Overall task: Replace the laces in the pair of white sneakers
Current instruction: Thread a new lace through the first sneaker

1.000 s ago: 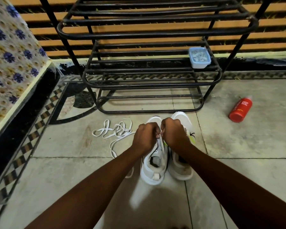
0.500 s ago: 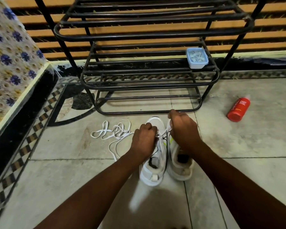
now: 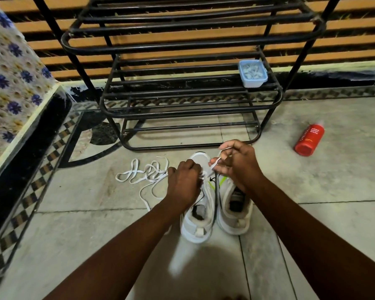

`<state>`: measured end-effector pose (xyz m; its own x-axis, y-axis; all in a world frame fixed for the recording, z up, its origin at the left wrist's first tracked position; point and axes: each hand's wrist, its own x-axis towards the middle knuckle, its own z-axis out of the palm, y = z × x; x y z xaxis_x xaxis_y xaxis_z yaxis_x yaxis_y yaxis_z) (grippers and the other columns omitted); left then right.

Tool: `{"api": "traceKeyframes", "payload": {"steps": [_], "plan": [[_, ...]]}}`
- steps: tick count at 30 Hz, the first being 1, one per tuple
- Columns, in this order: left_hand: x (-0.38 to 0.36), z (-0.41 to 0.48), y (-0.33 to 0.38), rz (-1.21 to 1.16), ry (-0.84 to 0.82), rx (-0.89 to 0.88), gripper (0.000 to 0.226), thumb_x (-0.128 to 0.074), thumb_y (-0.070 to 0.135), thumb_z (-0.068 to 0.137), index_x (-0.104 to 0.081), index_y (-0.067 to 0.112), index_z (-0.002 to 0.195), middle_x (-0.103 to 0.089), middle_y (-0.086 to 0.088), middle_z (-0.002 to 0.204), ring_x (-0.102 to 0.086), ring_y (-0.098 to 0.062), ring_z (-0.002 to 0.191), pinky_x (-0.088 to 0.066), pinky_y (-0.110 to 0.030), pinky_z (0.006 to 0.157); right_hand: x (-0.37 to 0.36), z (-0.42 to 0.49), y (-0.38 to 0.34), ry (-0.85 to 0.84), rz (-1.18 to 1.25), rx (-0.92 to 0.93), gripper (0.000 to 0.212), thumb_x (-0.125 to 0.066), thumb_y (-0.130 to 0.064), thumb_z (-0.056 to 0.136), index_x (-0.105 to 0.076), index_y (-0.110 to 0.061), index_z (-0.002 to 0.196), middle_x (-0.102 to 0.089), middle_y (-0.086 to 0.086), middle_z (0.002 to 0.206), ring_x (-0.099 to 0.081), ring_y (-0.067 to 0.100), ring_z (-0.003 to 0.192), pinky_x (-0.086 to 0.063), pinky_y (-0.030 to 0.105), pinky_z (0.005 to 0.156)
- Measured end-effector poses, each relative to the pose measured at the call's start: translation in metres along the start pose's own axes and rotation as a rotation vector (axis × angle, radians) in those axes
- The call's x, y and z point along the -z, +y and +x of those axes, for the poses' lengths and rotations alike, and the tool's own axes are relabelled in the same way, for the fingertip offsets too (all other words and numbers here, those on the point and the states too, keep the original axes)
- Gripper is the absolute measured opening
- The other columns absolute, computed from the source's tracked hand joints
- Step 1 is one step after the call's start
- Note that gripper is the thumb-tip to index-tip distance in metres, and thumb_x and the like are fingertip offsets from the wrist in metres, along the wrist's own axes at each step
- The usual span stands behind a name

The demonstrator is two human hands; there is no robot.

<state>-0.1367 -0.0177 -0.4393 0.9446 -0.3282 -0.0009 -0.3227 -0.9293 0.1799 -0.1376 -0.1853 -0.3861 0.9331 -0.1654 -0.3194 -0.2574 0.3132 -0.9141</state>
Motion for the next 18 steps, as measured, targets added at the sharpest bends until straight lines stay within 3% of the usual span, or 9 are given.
{"api": "traceKeyframes", "payload": {"steps": [1,3,7,9,11,13,15,17,18], "plan": [[0.0,0.0,0.0,-0.002,0.002,0.0,0.037,-0.065,0.028,0.088,-0.059,0.026,0.125,-0.053,0.003,0.126,-0.05,-0.023,0.121,-0.036,-0.042,0.092,-0.002,0.0,0.005,-0.044,-0.04,-0.028,0.037,-0.032,0.022,0.084,-0.061,-0.001,0.086,-0.05,0.01,0.062,-0.064,0.031,0.061,-0.06,0.041,0.061],[-0.001,0.0,0.0,-0.016,0.006,0.0,0.035,-0.064,0.028,0.089,-0.06,0.026,0.124,-0.054,0.004,0.125,-0.051,-0.022,0.12,-0.038,-0.041,0.092,-0.007,-0.002,0.013,-0.116,-0.294,0.051,0.038,-0.032,0.021,0.079,-0.063,0.0,0.075,-0.048,0.011,0.059,-0.049,0.022,0.055,-0.043,0.026,0.051],[-0.002,-0.001,0.0,-0.029,0.015,-0.001,0.029,-0.063,0.028,0.09,-0.062,0.026,0.119,-0.055,0.004,0.121,-0.054,-0.022,0.118,-0.04,-0.039,0.089,-0.005,0.001,0.011,-0.384,-1.319,0.65,0.014,-0.055,0.003,0.074,-0.064,-0.007,0.078,-0.053,0.007,0.085,-0.051,0.022,0.072,-0.037,0.029,0.065],[-0.002,-0.001,0.0,-0.041,0.02,0.001,0.028,-0.064,0.028,0.089,-0.063,0.026,0.117,-0.056,0.004,0.121,-0.054,-0.022,0.117,-0.041,-0.039,0.089,-0.002,0.006,0.004,-0.546,-1.653,0.725,0.01,-0.058,-0.008,0.077,-0.063,-0.008,0.085,-0.052,0.01,0.097,-0.051,0.024,0.082,-0.041,0.03,0.065],[-0.003,-0.001,-0.001,-0.048,0.019,0.001,0.027,-0.064,0.027,0.089,-0.063,0.026,0.117,-0.056,0.004,0.122,-0.054,-0.021,0.117,-0.041,-0.039,0.088,-0.003,0.008,0.001,-0.585,-1.894,0.684,0.011,-0.055,-0.008,0.084,-0.063,-0.007,0.092,-0.054,0.011,0.104,-0.052,0.029,0.099,-0.048,0.035,0.069],[-0.003,-0.001,-0.001,-0.044,0.016,0.006,0.027,-0.062,0.026,0.09,-0.062,0.026,0.117,-0.055,0.006,0.123,-0.054,-0.021,0.118,-0.042,-0.039,0.089,-0.006,0.008,-0.003,-0.565,-1.983,0.742,0.014,-0.05,-0.005,0.089,-0.063,-0.007,0.095,-0.056,0.01,0.107,-0.049,0.03,0.109,-0.048,0.036,0.068],[-0.004,-0.001,-0.002,-0.052,0.012,0.016,0.029,-0.061,0.026,0.089,-0.062,0.027,0.118,-0.055,0.006,0.124,-0.054,-0.02,0.12,-0.042,-0.039,0.09,-0.007,0.007,-0.011,-0.446,-1.907,0.896,0.011,-0.054,-0.008,0.089,-0.064,-0.009,0.093,-0.056,0.007,0.106,-0.049,0.028,0.107,-0.046,0.036,0.066],[-0.004,-0.001,-0.002,-0.061,0.011,0.019,0.032,-0.061,0.025,0.087,-0.062,0.027,0.12,-0.054,0.007,0.126,-0.054,-0.02,0.12,-0.042,-0.039,0.09,-0.006,0.006,-0.019,-0.16,-1.629,0.991,0.002,-0.061,-0.01,0.087,-0.063,-0.012,0.087,-0.057,0.005,0.097,-0.051,0.027,0.097,-0.037,0.034,0.07],[-0.004,-0.002,-0.003,-0.065,0.011,0.018,0.033,-0.061,0.025,0.087,-0.062,0.027,0.12,-0.054,0.007,0.126,-0.054,-0.02,0.12,-0.042,-0.039,0.09,-0.006,0.006,-0.021,-0.014,-1.381,0.939,0.006,-0.063,-0.009,0.088,-0.06,-0.012,0.083,-0.057,0.006,0.092,-0.052,0.028,0.092,-0.036,0.035,0.073]]}}
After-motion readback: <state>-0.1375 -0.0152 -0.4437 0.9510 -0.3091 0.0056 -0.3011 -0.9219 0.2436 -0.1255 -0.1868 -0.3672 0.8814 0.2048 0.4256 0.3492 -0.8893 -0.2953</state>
